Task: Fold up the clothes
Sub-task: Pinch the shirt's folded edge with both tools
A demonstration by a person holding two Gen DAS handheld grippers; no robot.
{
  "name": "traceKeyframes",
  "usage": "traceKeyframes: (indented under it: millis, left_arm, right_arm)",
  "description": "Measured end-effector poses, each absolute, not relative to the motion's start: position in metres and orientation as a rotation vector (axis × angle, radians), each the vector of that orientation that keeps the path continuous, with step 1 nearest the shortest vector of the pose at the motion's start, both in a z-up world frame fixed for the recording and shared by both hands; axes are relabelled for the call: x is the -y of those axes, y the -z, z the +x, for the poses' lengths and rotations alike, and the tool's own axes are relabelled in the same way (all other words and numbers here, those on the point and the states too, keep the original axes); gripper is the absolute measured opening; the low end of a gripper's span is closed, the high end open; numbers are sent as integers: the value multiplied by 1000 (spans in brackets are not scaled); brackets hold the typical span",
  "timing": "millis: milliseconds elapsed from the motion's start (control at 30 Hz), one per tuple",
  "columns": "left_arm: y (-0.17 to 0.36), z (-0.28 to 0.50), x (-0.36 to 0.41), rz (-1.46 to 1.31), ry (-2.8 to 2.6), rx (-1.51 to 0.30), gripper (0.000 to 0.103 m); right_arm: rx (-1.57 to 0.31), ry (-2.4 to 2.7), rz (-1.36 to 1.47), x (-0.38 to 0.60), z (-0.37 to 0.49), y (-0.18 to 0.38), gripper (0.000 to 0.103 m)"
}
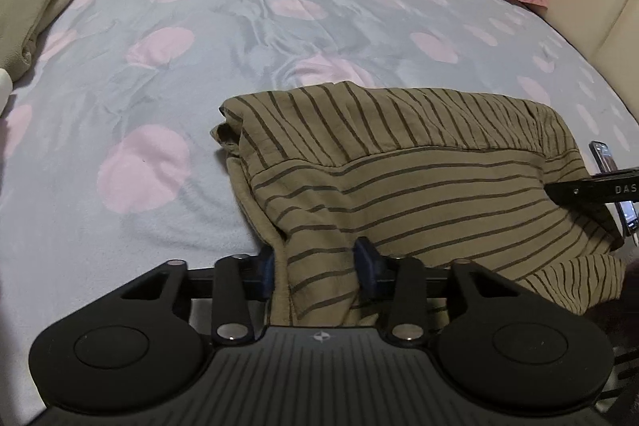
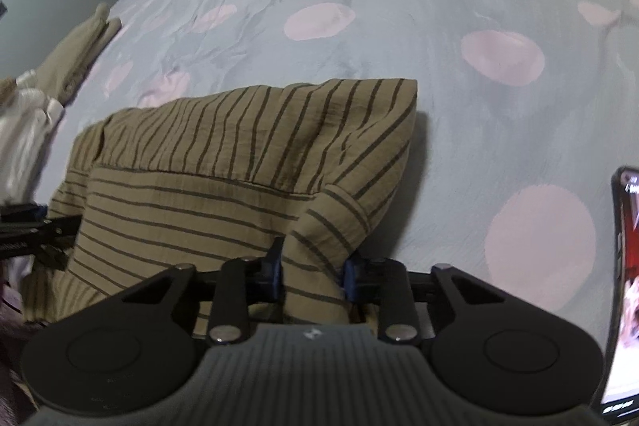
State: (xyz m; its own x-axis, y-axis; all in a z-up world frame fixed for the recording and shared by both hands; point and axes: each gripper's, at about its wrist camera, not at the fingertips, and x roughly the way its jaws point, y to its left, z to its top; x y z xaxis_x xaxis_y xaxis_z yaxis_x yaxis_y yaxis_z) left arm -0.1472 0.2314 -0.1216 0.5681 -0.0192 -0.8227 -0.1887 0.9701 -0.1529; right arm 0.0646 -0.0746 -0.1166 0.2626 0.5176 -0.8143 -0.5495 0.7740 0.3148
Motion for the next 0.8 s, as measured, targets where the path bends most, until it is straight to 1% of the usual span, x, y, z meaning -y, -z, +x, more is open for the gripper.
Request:
traceKeyframes:
  millis: [33, 100, 133, 200, 433, 800]
  left_arm:
    - [121, -147, -231, -231, -105, -960, 24]
    - [118, -148, -230, -222, -106, -949, 16]
    - [116, -148, -229, -215, -105, -946, 14]
    - [112, -149, -228, -206, -109, -939, 12]
    - [92, -156, -226, -183, -110, -878, 10]
    - [36, -171, -244, -234, -103, -762, 8]
  right_arm:
    - [-1087, -722, -21, 76, 64, 116, 22]
    - [-1077, -722, -6, 78, 62, 115, 18]
    - [-1070, -721, -1, 79, 61, 114, 15]
    - [-1055, -720, 4, 81, 59, 111, 14]
    - [-983, -731, 28, 87, 52, 86, 13]
    - [-893, -799, 93, 84, 41, 33, 12]
